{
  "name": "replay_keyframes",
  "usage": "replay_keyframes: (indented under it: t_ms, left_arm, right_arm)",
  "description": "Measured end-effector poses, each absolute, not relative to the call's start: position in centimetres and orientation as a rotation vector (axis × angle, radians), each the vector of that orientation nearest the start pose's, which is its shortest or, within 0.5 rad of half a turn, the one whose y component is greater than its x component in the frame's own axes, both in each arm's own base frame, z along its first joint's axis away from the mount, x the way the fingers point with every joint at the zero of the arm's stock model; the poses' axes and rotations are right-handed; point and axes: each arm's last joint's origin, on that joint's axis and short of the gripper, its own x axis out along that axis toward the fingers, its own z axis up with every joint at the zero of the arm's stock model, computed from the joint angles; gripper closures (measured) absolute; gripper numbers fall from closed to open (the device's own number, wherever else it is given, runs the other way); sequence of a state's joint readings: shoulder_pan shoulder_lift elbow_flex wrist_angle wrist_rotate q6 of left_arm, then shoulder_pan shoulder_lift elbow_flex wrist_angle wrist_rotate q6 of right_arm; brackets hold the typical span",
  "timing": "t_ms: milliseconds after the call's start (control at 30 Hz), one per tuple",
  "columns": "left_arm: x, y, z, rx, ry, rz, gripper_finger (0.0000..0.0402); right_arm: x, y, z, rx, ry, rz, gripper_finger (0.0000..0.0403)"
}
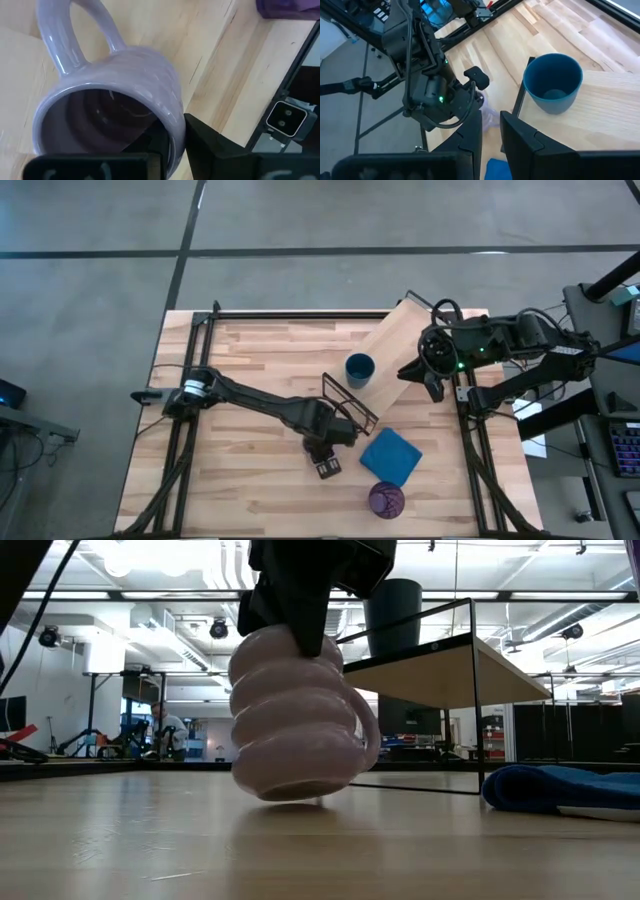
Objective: Stack small to large cups/mugs on shelf
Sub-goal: Put the purple mug on the shelf
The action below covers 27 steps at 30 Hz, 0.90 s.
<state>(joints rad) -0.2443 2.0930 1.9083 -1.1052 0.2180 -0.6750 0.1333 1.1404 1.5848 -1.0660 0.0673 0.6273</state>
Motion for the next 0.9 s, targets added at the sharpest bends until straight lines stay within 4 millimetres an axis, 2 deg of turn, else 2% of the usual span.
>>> replay_keyframes:
  t_ms: [567,900]
  left_arm:
    - [41.8,-11.0,25.3,-0.533,1.338,0.075,0.0362]
    - [41.8,-11.0,23.6,-0.535,1.34,0.077,0.0361]
  right_arm:
    - [18.2,2.4,44.7,0.556,0.632,-0.085,0.0339]
    - [18.2,2.4,44.7,0.559,0.631,-0.086,0.0339]
